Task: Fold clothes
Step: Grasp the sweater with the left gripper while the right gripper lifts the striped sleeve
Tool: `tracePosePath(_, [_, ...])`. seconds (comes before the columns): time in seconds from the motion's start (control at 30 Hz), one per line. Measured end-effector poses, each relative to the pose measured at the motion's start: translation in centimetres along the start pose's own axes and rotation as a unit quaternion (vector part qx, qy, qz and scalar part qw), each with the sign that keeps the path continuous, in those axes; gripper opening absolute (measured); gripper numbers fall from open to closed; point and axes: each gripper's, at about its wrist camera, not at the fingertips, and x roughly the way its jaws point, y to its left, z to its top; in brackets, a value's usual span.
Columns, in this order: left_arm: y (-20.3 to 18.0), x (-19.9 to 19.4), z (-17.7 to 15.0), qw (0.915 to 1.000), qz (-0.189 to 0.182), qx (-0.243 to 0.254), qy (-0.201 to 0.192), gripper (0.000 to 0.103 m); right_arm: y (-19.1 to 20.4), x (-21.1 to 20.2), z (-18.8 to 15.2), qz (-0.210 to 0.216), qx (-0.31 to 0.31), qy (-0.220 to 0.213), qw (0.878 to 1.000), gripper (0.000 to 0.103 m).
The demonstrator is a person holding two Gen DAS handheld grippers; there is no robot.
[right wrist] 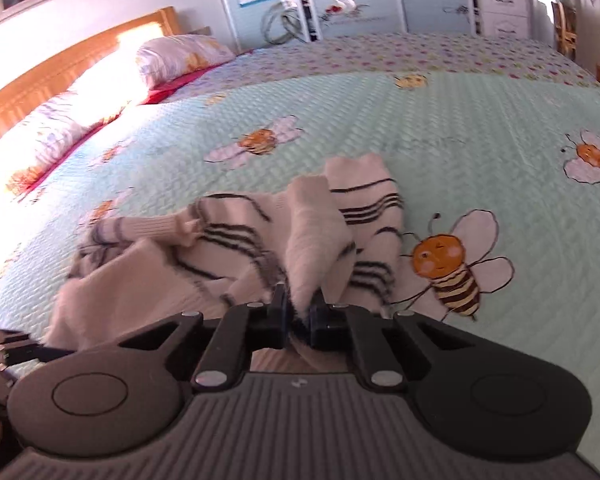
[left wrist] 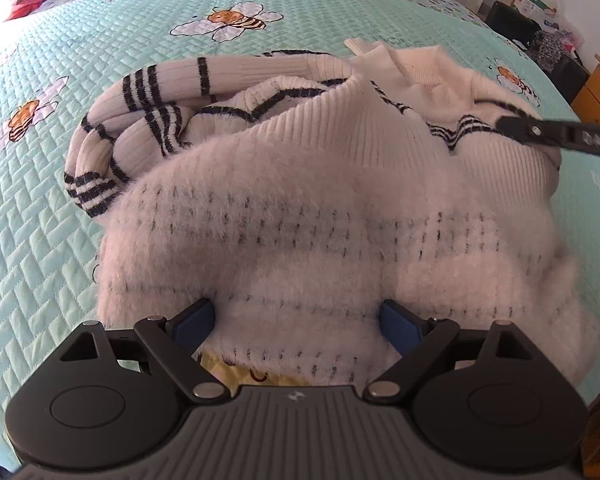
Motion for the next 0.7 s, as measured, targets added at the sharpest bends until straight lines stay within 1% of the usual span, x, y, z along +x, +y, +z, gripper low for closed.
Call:
tracePosePath(0.03, [0.2,-0.3,-0.1,1.0,-0.002,-0.005,0.0,0.092,0.8,-0.8,-0.3,0.008,-0.004,-0.004,1.0,0.009])
tracePosePath(0.1, [0.7,-1.1,-0.3,0.9997,-0.011,-0.022,-0.005,0.092,2.5,-2.4,-1.5,0.041,-0.002,-0.01,0.999,0.009])
tracePosePath(0.13, [1.1,-1.6,-0.4,0.9993,-0.017,-0.031,-0.009,0.092,3.5,-2.9,-2.1,0.052,-0.011,-0.009,0.999,0.008])
tracePosePath(0.2, [1.9,-2.7,-0.7,0.9979,-0.029,-0.054,-0.022,0.092,6.0,-3.6,-3.7,0.066,-0.035,0.0,0.997,0.008])
tracePosePath(0.23, [2.2,-3.3,-0.8,0.9973,-0.029,-0.061,-0.028,0.092,7.1,-3.9,-4.6,0.073,-0.042,0.007,0.996,0.008])
tracePosePath(0.3, [2.8,-4.4,-1.1,0.9959,-0.028,-0.076,-0.041,0.092,8.6,-3.7,-6.6,0.067,-0.058,0.022,0.996,0.008])
tracePosePath(0.4, [3.3,-5.8,-1.3,0.9951,-0.02,-0.08,-0.055,0.092,8.3,-3.7,-8.7,0.076,-0.016,0.031,0.996,0.008])
tracePosePath(0.47, [3.4,-6.3,-1.2,0.9955,-0.013,-0.073,-0.06,0.092,7.8,-4.0,-9.4,0.08,0.01,0.022,0.997,0.008])
tracePosePath(0.5, [3.4,-6.5,-1.1,0.9956,-0.012,-0.07,-0.061,0.092,7.2,-4.1,-9.3,0.091,0.033,0.019,0.995,0.008])
tracePosePath(0.53, [3.4,-6.6,-0.9,0.9956,-0.018,-0.068,-0.061,0.092,6.6,-4.2,-9.2,0.103,0.057,0.016,0.993,0.008])
tracePosePath(0.6, [3.1,-6.6,-0.5,0.9949,-0.045,-0.069,-0.058,0.092,5.3,-4.5,-9.0,0.126,0.103,0.009,0.987,0.008])
tracePosePath(0.63, [2.8,-6.7,-0.3,0.9941,-0.06,-0.07,-0.057,0.092,4.5,-4.7,-8.8,0.143,0.132,0.002,0.981,0.008])
tracePosePath(0.7, [2.1,-6.6,0.0,0.9912,-0.097,-0.075,-0.051,0.092,2.7,-5.3,-8.3,0.18,0.192,-0.02,0.965,0.008])
